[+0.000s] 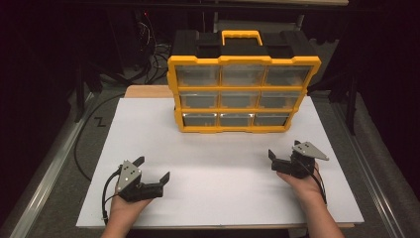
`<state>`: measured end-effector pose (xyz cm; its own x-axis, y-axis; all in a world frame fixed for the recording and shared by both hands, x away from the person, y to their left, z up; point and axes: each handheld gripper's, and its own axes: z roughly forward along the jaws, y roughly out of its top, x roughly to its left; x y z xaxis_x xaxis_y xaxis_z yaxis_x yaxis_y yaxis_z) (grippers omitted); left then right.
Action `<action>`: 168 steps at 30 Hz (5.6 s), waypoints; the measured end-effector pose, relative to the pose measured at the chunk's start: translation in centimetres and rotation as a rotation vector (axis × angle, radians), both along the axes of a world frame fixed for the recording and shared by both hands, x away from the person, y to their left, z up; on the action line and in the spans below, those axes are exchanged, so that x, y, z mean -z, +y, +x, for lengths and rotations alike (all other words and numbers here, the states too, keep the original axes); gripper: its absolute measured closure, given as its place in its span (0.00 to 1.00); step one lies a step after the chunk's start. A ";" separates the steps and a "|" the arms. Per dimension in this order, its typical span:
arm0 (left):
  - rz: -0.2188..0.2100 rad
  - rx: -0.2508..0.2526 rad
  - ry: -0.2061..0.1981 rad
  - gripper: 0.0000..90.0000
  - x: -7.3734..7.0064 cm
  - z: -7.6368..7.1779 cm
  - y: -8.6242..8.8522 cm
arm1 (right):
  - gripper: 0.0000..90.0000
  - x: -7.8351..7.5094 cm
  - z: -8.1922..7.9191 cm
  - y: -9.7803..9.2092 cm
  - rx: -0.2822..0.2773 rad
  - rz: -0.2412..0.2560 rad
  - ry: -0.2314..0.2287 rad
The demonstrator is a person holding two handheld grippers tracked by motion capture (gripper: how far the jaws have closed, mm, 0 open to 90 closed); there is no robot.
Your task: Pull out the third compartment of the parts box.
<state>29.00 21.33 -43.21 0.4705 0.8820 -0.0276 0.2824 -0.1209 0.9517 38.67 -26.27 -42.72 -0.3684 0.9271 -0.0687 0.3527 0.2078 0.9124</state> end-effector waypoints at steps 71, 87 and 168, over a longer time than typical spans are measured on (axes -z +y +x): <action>-0.023 0.001 -0.032 0.00 -0.4 -0.4 0.5 | 0.01 -0.2 -2.4 4.4 -0.195 -0.910 -0.255; -0.001 0.003 -0.034 0.00 -0.4 -0.4 0.5 | 0.01 -0.2 -3.4 6.0 -0.241 -1.105 -0.375; 0.037 0.052 -0.014 0.01 -0.2 -0.2 0.3 | 0.69 -14.3 2.8 9.5 -0.009 -1.321 -0.730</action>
